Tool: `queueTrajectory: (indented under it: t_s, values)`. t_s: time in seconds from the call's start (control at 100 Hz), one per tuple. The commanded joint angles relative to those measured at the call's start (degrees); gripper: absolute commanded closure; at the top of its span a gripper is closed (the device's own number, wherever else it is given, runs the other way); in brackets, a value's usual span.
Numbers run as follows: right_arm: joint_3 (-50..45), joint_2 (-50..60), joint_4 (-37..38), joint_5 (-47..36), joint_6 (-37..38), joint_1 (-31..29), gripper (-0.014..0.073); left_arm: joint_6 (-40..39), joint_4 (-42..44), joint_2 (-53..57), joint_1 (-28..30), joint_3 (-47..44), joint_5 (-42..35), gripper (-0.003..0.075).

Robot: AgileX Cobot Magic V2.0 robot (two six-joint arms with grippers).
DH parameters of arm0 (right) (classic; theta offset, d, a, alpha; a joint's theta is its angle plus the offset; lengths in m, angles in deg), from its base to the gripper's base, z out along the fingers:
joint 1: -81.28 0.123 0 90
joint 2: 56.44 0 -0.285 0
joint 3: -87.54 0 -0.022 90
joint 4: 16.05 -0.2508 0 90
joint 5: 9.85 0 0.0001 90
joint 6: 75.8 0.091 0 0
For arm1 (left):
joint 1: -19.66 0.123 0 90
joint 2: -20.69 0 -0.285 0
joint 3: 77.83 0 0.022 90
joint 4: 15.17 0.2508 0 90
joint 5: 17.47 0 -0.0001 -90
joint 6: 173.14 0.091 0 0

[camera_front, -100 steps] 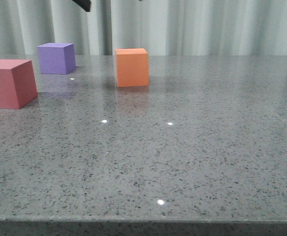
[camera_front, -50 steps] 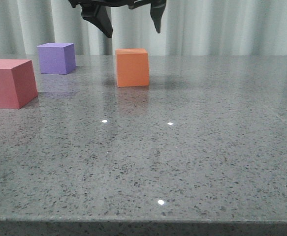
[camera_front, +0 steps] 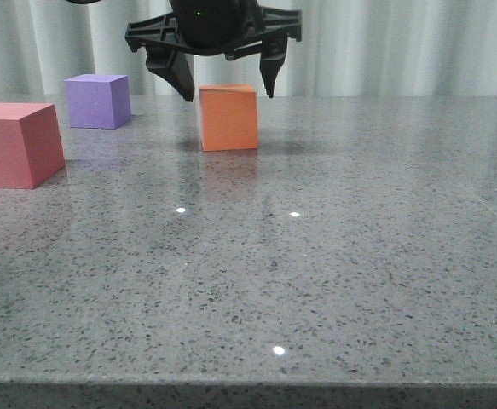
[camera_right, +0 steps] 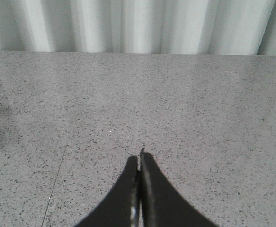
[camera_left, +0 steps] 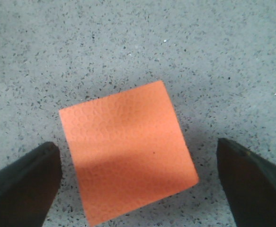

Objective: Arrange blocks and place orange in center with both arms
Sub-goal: 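Move the left gripper over the orange cube and grasp it, then lift the orange cube and carry it toward the purple cube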

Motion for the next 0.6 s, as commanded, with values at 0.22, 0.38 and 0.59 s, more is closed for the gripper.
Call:
queueTrajectory:
  t_s: [0.22, 0.38, 0.59]
  values:
    - [1.59, 0.12, 1.08, -4.65, -0.28, -0.38, 0.0662, -0.71, 1.52, 0.85, 0.20, 1.91, -2.35, 0.0102]
    - [1.59, 0.12, 1.08, -4.65, -0.28, -0.38, 0.0662, -0.71, 1.52, 0.46, 0.20, 1.91, -2.12, 0.0153]
    - [1.59, 0.12, 1.08, -4.65, -0.28, -0.38, 0.0662, -0.60, 3.07, 0.56, 0.08, 1.91, -0.52, 0.0410]
